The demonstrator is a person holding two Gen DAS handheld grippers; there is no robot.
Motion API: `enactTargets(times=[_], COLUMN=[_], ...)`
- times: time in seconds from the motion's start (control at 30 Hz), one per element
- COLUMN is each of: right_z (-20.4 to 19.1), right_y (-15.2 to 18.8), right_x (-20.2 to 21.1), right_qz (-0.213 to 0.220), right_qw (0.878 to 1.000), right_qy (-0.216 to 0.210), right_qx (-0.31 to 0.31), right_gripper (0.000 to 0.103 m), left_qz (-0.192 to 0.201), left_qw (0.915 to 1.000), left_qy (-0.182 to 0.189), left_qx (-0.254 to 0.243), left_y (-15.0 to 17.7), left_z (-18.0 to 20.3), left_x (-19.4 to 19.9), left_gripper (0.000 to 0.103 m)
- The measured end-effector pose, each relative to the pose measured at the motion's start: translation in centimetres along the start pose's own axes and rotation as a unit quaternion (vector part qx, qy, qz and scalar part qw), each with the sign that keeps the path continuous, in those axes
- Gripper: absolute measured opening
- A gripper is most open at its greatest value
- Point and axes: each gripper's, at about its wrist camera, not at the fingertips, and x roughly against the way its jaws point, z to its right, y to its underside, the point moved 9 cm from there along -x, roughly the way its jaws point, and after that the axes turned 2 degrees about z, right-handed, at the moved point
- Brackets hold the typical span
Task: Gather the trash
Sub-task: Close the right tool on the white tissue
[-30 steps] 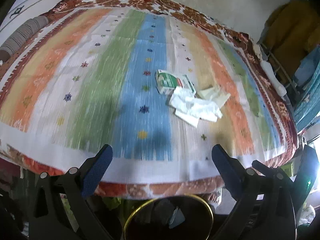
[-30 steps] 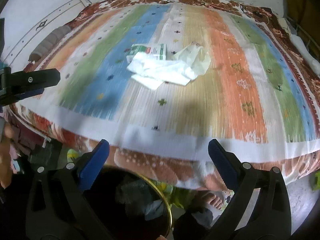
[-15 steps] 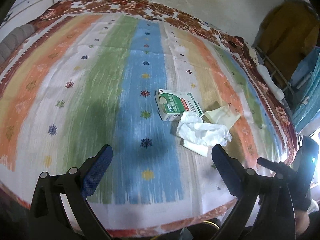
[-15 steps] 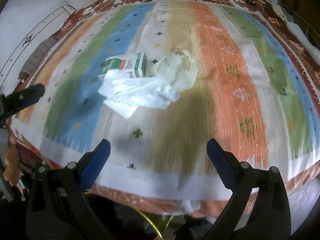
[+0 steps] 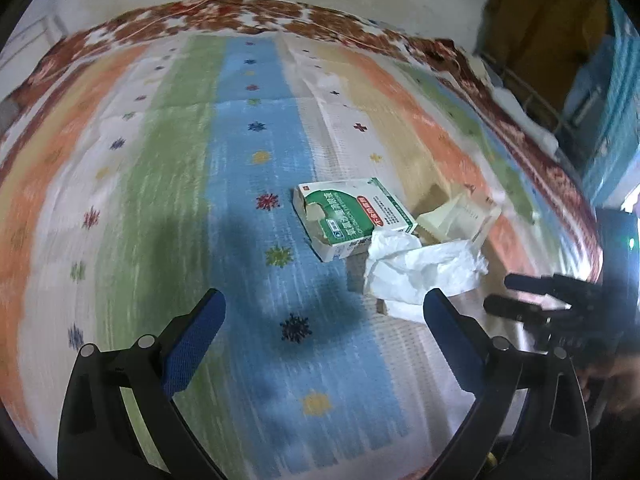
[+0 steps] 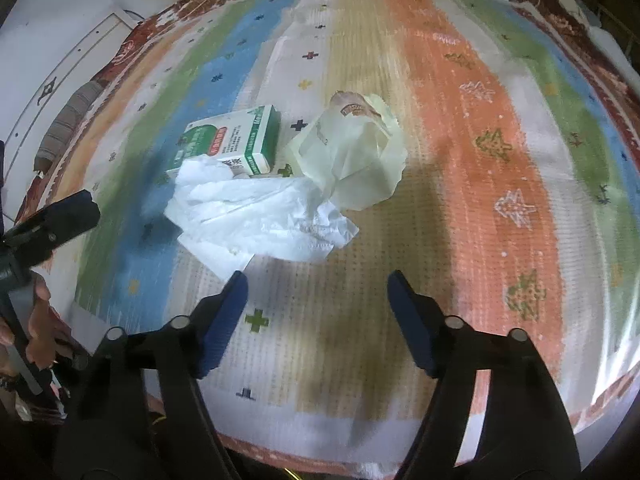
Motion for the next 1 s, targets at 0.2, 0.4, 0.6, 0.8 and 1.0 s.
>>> enactTargets(times=[0.2, 0.4, 0.6, 0.8, 1.0], right_z=[0.1, 0.2, 0.6, 0.6, 0.0], right_y=[-0.9, -1.3, -1.0, -1.3, -1.8], right_x=[-1.3, -2.0, -3.1, -2.8, -1.9], right_qz=[-0.007, -0.015, -0.025, -0.02, -0.016], right_qw=[1.0, 0.999, 0.999, 0.998, 0.997], right_qy=[-0.013, -0.03, -0.027, -0.047, -0.071], right_qx=[-0.005, -0.017, -0.016, -0.025, -0.023], right_gripper=[0.044, 0.027, 0.009, 0.0, 0.0], left_qz=[-0.003, -0.014, -0.013, -0.013, -0.015], left_qw=[0.9999, 0.9996, 0.9992, 0.9988, 0.9991], left_qy=[0.005, 0.015, 0.019, 0.023, 0.024], left_qx=[-0.009, -0.017, -0.032, -0.042, -0.031], left_y=[-1.0, -1.4, -1.8, -2.6, -2.7], left_z=[-0.9, -1.0, -0.7, -0.5, -0.9], left_x=[-1.6, -3.0, -3.9, -4.6, -5.1], left_gripper=[0.097, 0.097, 0.097, 0.097, 0.097])
